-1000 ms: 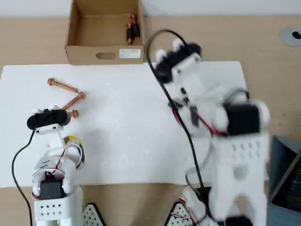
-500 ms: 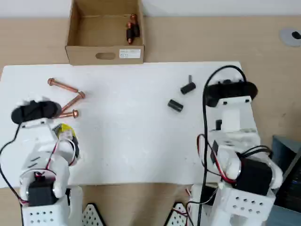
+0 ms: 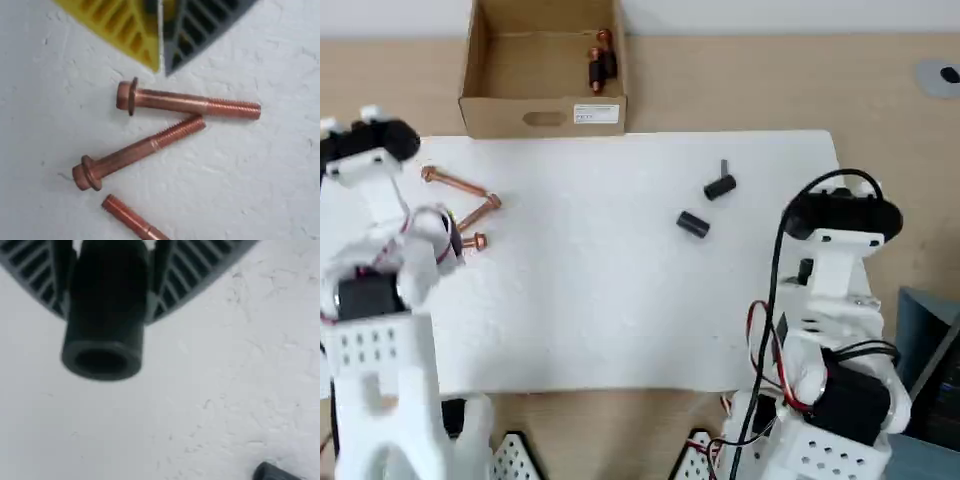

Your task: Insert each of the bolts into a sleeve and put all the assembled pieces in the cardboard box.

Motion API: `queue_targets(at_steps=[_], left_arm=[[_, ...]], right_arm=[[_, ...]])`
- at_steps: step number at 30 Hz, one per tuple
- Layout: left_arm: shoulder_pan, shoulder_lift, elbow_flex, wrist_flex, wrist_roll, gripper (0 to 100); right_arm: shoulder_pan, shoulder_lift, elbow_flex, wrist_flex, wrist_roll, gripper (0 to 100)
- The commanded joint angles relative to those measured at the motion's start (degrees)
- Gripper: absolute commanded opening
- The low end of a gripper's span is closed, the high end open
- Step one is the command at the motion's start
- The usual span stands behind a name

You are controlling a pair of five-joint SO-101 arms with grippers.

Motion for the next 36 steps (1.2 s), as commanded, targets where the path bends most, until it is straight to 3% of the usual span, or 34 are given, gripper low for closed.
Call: queue_targets(at_steps=[1, 7, 25, 31, 36], left_arm=[[-1.9, 10.2, -9.1, 0.3, 0.2, 0], [-4.9, 28.3, -25.0, 1.8, 7.8, 0], [-4.7, 80.4, -82.4, 27.1, 33.1, 0], [-4.7, 90.9, -96.3, 29.9, 36.2, 1], [-4.7, 94.9, -101.4, 30.1, 40.4, 16]], right_arm=[[0.8, -0.7, 0.0, -1.4, -0.4, 0.9], [0.8, -0.7, 0.0, -1.4, -0.4, 0.9], [3.8, -0.7, 0.1, -1.4, -1.1, 0.9], [3.6, -0.7, 0.1, -1.4, -3.6, 0.9], [3.6, -0.7, 0.1, -1.4, -3.6, 0.9]])
